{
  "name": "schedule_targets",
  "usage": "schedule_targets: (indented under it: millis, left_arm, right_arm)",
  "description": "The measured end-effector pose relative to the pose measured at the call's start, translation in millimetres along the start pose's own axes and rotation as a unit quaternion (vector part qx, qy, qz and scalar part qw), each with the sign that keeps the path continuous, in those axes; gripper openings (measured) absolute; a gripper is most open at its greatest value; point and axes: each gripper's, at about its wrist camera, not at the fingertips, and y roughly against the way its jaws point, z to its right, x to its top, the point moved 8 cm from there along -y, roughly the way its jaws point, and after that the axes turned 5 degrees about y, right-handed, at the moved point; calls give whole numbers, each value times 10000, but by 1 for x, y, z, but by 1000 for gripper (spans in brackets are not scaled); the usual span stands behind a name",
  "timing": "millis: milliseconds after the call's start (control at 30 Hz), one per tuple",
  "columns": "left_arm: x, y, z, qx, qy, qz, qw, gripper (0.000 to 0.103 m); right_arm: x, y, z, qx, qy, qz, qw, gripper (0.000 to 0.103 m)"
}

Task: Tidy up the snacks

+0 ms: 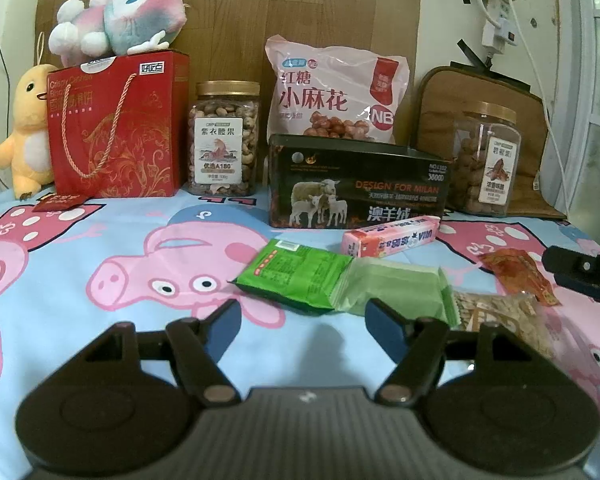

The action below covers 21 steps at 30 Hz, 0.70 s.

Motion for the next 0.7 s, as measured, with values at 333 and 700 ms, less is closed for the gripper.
schedule_targets:
  millis: [333, 700]
  left_arm:
    - [0, 2, -2, -185, 72, 27, 9998, 70]
    - [0, 1, 0, -230, 56, -19, 9997, 70]
  right_arm:
    - [-3, -7, -9, 254, 304, -254, 9989, 51]
    - [-6, -7, -15, 360, 424, -316, 9980, 51]
